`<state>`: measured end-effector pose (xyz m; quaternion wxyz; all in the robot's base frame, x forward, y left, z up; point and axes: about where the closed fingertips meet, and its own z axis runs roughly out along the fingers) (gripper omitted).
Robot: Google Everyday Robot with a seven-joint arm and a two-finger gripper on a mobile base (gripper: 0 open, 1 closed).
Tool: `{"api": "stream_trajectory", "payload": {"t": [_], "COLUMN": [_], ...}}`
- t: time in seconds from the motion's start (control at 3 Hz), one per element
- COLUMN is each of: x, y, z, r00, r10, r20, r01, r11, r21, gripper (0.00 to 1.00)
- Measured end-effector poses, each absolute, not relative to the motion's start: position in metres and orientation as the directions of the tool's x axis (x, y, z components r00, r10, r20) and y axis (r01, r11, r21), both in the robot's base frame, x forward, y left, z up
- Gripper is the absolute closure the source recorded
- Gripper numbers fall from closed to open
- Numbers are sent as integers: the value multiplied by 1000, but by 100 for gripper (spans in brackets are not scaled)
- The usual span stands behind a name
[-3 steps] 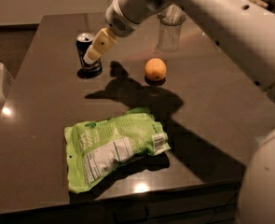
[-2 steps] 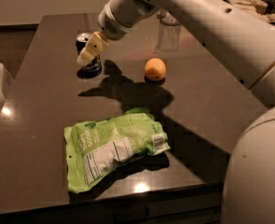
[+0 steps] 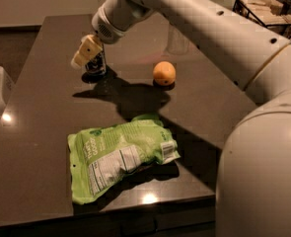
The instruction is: Knock pepsi can over
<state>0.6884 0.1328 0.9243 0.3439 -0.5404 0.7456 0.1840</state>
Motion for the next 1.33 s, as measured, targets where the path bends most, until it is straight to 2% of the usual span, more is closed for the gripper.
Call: {"api": "stream_trajectory", "payload": {"t": [0.33,1.0,1.33], "x": [690,676,658], "y": [140,140,136], "z": [920,939,960], "r00": [-184,-166,-121], "r10": [-679,-699,-776], "r20": [-711,-696,-620], "r01": [-938,-952,-964], "r11": [337,298,242], "r21": [-80,-72,-114], "gripper": [29,76,98]}}
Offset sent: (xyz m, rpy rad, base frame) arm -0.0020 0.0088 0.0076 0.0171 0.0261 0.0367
